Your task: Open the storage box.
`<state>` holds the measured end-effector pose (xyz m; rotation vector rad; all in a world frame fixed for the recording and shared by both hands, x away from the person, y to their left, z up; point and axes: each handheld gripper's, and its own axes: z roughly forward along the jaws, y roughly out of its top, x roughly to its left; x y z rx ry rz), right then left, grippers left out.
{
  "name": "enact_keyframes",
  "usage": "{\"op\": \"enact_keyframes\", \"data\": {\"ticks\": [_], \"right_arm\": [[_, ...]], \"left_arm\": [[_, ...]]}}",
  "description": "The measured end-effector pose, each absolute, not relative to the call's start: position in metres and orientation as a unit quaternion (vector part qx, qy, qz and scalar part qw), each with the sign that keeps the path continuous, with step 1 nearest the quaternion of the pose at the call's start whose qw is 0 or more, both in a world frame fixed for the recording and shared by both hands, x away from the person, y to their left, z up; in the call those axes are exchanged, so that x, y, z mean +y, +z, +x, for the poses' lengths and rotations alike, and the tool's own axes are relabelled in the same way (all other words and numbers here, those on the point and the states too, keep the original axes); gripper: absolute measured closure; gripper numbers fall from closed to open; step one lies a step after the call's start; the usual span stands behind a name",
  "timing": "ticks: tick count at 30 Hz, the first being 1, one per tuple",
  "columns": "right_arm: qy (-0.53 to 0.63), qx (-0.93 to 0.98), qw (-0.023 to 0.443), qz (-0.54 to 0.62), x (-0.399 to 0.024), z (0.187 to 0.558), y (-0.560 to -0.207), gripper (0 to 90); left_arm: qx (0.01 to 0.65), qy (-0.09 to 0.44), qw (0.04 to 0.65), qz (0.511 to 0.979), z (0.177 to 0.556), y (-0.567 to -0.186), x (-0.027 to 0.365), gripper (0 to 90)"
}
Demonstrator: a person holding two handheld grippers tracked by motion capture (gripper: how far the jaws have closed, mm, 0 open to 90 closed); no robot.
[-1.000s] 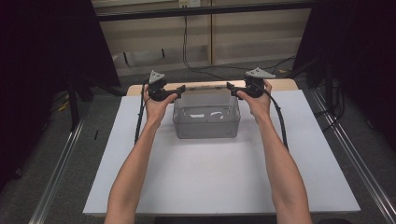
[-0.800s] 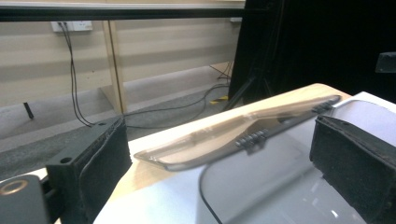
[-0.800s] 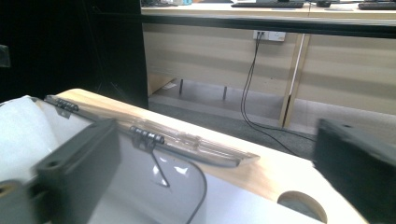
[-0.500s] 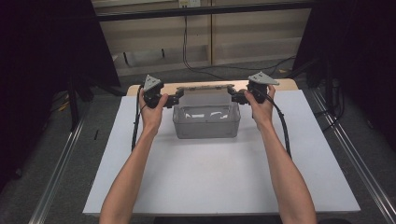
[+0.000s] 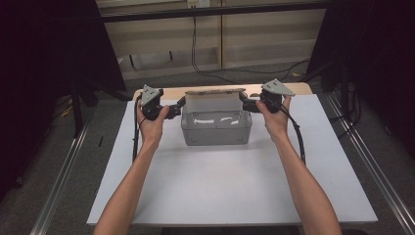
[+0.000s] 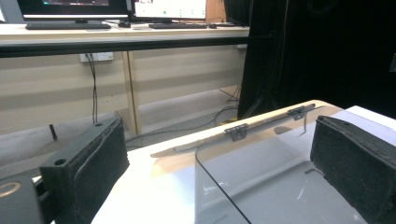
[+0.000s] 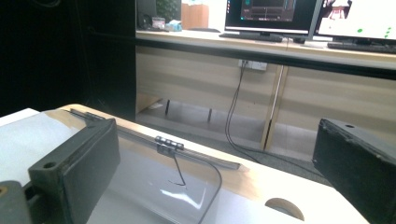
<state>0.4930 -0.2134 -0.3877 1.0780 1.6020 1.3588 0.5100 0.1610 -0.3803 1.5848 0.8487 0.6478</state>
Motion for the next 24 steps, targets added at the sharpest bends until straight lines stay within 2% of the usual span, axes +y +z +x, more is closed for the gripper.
{"op": "enact_keyframes", "data": {"ticks": [24], "right_arm": [[0.525, 0.623, 0.407, 0.414, -0.220, 0.448, -0.385, 0.0]], "left_arm": [[0.381, 0.304, 0.579, 0.653, 0.460, -0.391, 0.189, 3.9]]}}
